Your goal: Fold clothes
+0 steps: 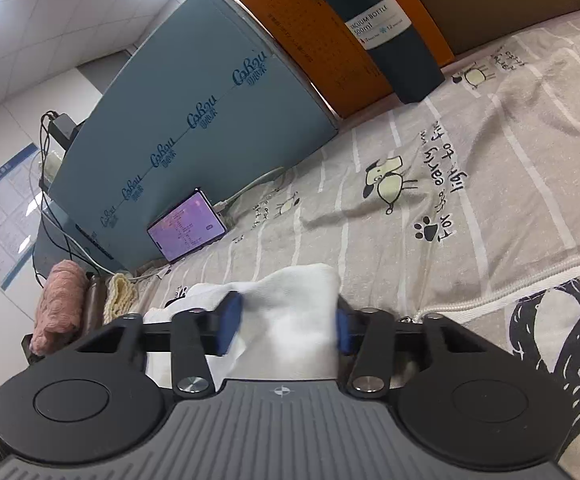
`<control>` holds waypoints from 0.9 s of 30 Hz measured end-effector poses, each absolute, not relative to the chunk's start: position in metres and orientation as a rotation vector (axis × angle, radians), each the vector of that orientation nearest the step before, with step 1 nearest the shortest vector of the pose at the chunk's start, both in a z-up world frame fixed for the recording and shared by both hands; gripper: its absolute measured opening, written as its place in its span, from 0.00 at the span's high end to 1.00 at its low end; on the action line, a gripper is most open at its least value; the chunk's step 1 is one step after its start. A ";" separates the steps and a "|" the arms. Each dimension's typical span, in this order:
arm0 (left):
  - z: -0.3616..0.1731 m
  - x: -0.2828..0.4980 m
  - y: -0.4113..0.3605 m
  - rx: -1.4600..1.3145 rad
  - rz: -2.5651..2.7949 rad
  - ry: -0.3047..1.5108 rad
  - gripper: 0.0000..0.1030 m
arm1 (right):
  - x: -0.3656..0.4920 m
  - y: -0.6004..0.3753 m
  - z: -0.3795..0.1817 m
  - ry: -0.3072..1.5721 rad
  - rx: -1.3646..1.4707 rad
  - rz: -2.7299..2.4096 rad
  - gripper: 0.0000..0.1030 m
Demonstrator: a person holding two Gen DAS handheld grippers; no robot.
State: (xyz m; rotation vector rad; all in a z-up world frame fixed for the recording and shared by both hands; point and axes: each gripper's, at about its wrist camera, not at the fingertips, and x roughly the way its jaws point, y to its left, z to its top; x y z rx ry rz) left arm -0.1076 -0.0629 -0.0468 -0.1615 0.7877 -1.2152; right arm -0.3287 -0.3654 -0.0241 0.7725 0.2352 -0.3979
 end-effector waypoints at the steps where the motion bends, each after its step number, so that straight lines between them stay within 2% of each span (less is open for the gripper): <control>1: -0.046 -0.109 -0.063 -0.145 -1.212 0.775 0.78 | -0.330 -0.363 -0.022 0.225 0.757 -0.395 0.76; 5: -0.036 -0.119 -0.066 -0.056 -1.212 0.697 0.82 | -0.334 -0.352 -0.013 0.185 0.694 -0.383 0.89; 7: -0.028 -0.125 -0.068 -0.010 -1.220 0.644 0.84 | -0.336 -0.346 -0.008 0.163 0.662 -0.376 0.91; 16: 0.010 -0.147 -0.110 0.086 -1.303 0.395 0.86 | -0.373 -0.327 0.051 -0.023 0.535 -0.355 0.92; 27: 0.040 -0.195 -0.255 0.222 -1.499 0.129 0.86 | -0.464 -0.377 0.076 -0.210 0.428 -0.708 0.92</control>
